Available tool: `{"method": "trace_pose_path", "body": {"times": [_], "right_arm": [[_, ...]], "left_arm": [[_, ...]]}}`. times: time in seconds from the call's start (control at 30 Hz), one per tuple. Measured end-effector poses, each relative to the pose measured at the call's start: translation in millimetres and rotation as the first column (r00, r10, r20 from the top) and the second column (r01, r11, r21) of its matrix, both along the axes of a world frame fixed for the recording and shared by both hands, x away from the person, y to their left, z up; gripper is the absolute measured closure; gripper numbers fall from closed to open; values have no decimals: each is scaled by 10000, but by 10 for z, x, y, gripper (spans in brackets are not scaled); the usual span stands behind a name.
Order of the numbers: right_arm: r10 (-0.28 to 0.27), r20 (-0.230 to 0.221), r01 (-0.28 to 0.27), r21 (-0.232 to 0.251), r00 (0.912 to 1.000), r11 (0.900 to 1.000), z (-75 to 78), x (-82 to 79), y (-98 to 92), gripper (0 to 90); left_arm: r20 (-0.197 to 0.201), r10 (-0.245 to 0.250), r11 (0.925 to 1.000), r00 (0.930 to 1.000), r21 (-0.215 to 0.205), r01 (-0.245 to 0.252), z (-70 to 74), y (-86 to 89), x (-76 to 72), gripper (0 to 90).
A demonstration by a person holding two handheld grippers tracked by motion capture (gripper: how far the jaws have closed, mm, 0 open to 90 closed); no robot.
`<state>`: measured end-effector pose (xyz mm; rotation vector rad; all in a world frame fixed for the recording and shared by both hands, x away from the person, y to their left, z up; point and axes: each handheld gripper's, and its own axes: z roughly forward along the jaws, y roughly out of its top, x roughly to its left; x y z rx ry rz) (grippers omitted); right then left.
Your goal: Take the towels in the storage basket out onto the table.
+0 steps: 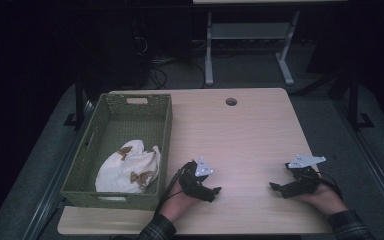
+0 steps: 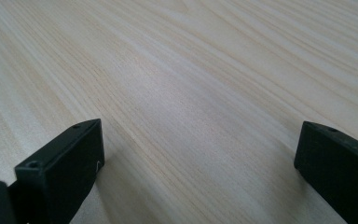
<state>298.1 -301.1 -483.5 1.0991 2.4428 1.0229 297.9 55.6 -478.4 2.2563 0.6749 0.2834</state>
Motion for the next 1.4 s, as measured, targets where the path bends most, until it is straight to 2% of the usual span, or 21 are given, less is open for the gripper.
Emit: {"method": "trace_pose_path", "body": {"times": [0.37,0.57,0.77,0.93,1.1,1.2,1.4], "right_arm": [[14,-30,-14,10,10000,10000,1,3,3,9],[29,-25,-29,14,10000,10000,1,5,4,9],[43,-15,-43,18,10000,10000,0,5,4,9],[44,-16,-44,20,10000,10000,0,5,4,10],[30,-14,-30,21,10000,10000,-1,3,5,10],[29,-15,-29,22,10000,10000,0,3,5,9],[25,-2,-25,37,10000,10000,-2,3,5,9]], "left_arm": [[-43,-61,10000,10000,16,61,2,1,6,131],[-367,163,9999,9992,23,-163,38,14,17,133],[-254,162,9998,9995,129,-159,86,24,18,134],[-259,374,9993,9990,-25,-374,145,34,0,134],[-215,466,9989,9987,5,-466,180,46,1,135],[-102,533,9984,9985,172,-531,213,46,-1,135],[-14,613,9979,9981,223,-612,254,56,-4,135]]}}
